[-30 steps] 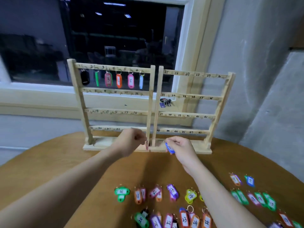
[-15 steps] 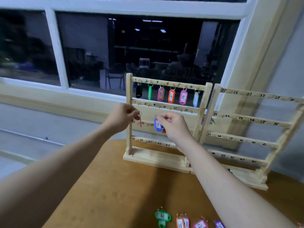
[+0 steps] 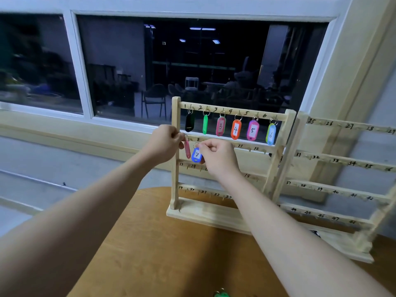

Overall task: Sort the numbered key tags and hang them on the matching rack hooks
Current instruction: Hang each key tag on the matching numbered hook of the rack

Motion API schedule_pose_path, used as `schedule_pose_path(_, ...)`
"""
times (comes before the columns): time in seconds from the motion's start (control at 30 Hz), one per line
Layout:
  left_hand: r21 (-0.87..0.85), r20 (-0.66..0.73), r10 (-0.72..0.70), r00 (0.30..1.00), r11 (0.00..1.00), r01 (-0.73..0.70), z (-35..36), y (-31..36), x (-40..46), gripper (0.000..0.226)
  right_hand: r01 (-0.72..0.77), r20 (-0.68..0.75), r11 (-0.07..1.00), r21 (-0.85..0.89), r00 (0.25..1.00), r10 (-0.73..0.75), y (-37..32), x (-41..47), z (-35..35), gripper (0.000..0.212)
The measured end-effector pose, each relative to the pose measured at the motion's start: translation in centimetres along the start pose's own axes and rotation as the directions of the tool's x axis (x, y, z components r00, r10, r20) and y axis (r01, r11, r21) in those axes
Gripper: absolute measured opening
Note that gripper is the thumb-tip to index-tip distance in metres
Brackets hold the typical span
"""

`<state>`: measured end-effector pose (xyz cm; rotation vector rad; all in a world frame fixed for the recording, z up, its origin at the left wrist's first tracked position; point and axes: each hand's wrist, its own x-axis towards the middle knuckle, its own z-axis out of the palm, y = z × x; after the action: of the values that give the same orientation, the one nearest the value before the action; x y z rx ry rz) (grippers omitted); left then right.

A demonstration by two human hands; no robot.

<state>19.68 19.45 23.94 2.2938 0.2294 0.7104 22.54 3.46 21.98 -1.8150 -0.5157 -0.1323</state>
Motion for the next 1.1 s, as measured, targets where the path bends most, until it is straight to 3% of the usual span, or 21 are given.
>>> schedule_pose_path(0.43, -0.062, 0.069, 0.030, 0.997, 0.998, -0.026, -0.2, -0.1, 0.0, 0.033, 0.028, -0.075, 0.998, -0.061, 0.997, -0.032, 0.6, 1.2, 1.4, 0.018)
schedule_pose_path(0.67, 0.074, 0.093, 0.015, 0.996, 0.997, -0.022, 0.7, -0.3, 0.5, 0.034, 0.052, -0.098, 0.997, -0.050, 0.994, -0.057, 0.6, 1.8, 1.7, 0.020)
schedule_pose_path(0.87, -0.035, 0.075, 0.020, 0.997, 0.999, -0.017, 1.0, -1.6, 0.3, 0.030, 0.070, -0.104, 0.996, -0.058, 0.992, -0.076, 0.1, 2.4, 2.6, 0.024)
schedule_pose_path(1.1, 0.048, 0.063, 0.029, 0.998, 0.998, -0.032, 0.0, -3.3, -0.2, 0.022, 0.057, -0.170, 0.960, -0.275, 0.980, -0.107, 0.0, 2.3, 3.5, 0.028)
